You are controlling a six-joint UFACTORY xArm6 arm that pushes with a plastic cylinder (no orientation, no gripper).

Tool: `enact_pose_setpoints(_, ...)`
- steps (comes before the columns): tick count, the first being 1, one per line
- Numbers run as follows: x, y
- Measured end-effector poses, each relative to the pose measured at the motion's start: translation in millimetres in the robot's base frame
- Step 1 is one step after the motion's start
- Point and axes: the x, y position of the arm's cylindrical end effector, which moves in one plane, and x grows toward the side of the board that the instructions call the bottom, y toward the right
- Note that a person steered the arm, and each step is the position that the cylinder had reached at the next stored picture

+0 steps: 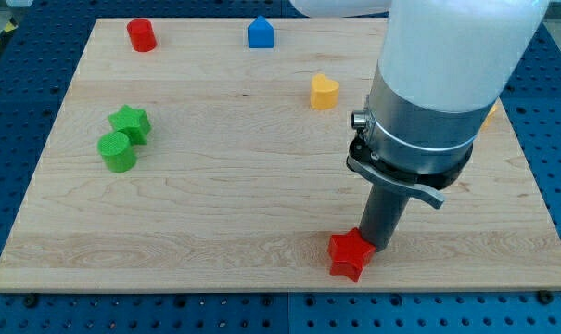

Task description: Move the red star diagonal to the green circle

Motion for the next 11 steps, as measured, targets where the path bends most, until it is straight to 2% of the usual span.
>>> enact_pose_setpoints(1, -0.4, 0.3)
enact_pose_setpoints(2, 6.8, 48.0)
enact_pose_setpoints(3, 37.9, 48.0)
enact_pose_setpoints(5, 32.3, -41.9)
enact_pose_setpoints(6, 23.6, -38.8)
enact_pose_setpoints(7, 23.7, -8.7)
enact_pose_setpoints(9, -4.3, -63.6)
enact_pose_setpoints(10, -4.1, -34.7)
enact_pose_setpoints(11, -13.8, -61.0)
